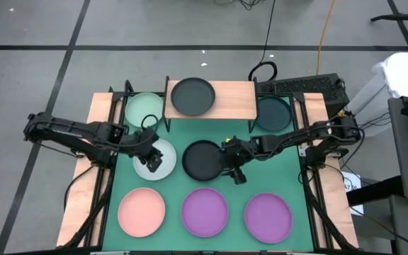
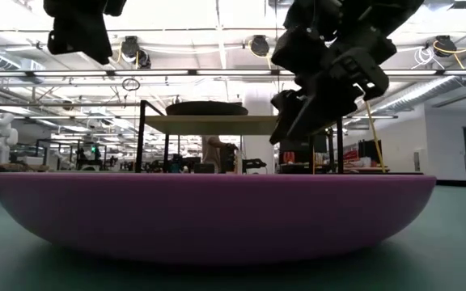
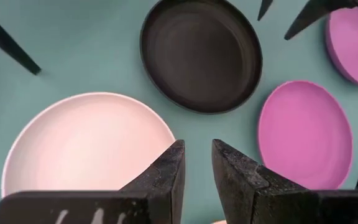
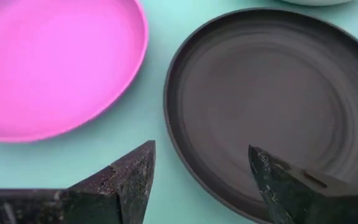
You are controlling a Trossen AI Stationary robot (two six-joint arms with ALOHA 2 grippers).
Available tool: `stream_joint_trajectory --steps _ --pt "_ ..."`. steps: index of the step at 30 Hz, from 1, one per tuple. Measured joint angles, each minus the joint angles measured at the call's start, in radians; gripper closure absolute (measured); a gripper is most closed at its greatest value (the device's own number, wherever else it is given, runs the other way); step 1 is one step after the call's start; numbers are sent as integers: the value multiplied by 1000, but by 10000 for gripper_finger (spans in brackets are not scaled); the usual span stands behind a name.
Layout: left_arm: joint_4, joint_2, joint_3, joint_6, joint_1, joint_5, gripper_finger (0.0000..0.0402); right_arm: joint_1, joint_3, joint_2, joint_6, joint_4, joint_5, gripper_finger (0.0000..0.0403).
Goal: Place and stack plates onto a shelf
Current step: Put the black plate on the shelf
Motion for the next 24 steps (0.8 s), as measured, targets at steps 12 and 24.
stream_joint_trajectory --steps 12,24 --pt "0 0 0 -129 -72 -116 316 -4 0 91 -286 -16 -38 219" --pt "0 1 0 -248 -166 -106 316 -6 0 99 -479 -19 -2 283"
